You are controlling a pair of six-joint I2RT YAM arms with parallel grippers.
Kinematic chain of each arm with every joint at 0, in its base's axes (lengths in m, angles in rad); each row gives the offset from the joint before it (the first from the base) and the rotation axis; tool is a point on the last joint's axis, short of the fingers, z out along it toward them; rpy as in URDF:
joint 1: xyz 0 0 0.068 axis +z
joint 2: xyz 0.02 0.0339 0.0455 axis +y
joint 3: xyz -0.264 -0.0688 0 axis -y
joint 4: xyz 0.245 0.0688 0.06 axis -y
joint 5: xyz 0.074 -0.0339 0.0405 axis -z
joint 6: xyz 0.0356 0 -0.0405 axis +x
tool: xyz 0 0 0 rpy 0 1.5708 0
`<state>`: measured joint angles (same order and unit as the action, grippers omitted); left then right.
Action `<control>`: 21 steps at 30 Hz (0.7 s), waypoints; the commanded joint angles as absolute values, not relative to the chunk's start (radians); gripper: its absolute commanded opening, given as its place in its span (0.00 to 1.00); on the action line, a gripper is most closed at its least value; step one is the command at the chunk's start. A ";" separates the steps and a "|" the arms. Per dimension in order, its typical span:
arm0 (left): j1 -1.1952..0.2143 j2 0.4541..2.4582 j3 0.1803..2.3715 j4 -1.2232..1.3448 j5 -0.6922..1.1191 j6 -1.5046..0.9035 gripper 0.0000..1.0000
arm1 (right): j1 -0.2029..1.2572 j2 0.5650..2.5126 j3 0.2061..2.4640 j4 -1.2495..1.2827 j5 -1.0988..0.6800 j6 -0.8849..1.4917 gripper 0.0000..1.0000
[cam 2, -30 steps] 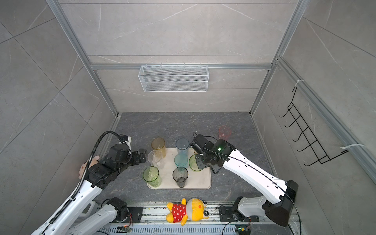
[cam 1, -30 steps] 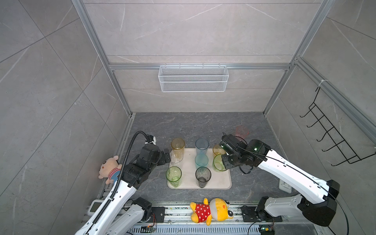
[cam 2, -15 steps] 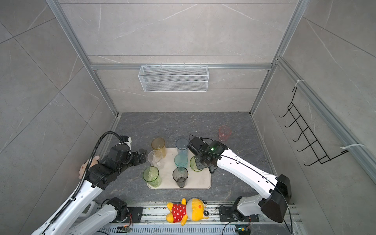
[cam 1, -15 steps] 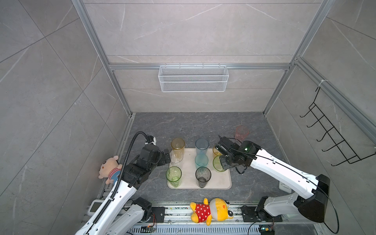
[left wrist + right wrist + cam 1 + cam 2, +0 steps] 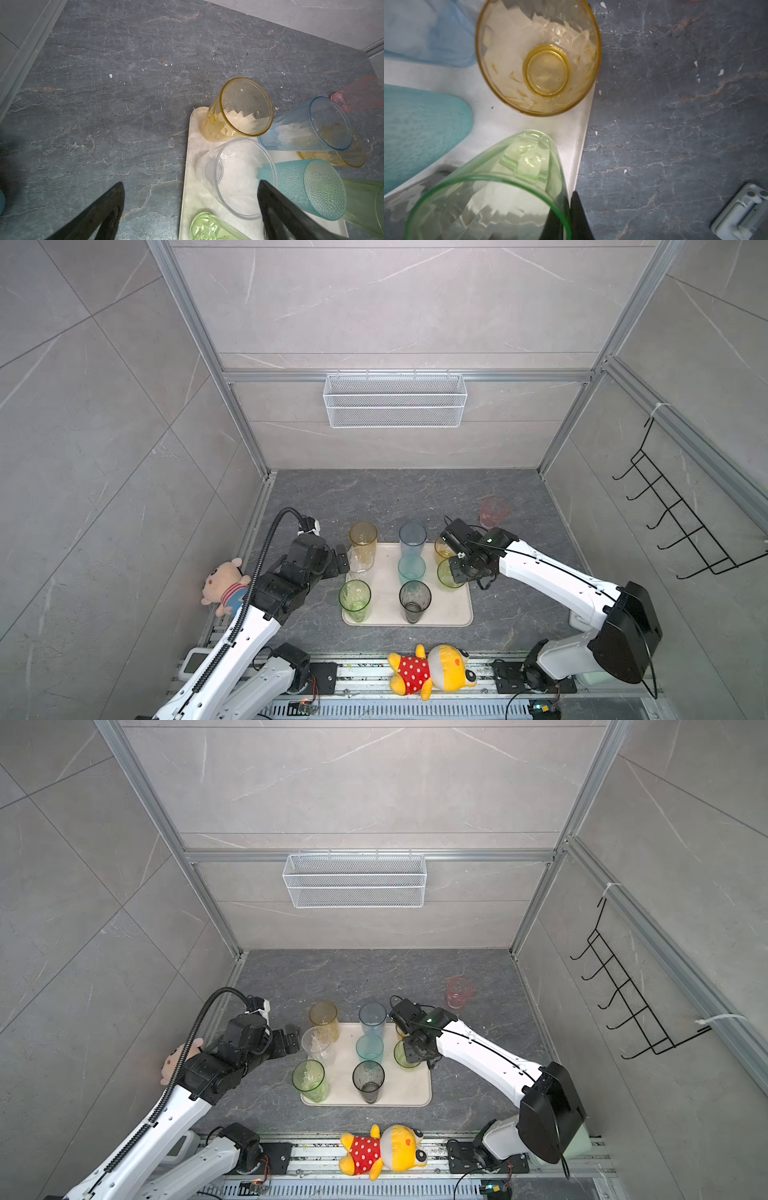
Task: Place the glasses into the tray
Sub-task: Place the glass on the tray.
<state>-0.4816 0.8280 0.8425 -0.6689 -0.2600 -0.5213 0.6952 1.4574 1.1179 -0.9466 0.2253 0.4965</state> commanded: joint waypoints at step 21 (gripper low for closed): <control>-0.477 0.812 0.865 -0.687 -0.271 -0.547 1.00 | 0.631 1.522 1.036 -0.813 0.156 0.482 0.00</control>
<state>-0.4816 0.8318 0.8429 -0.6746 -0.2600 -0.5320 0.6369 1.5078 1.0500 -0.8276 0.1623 0.4934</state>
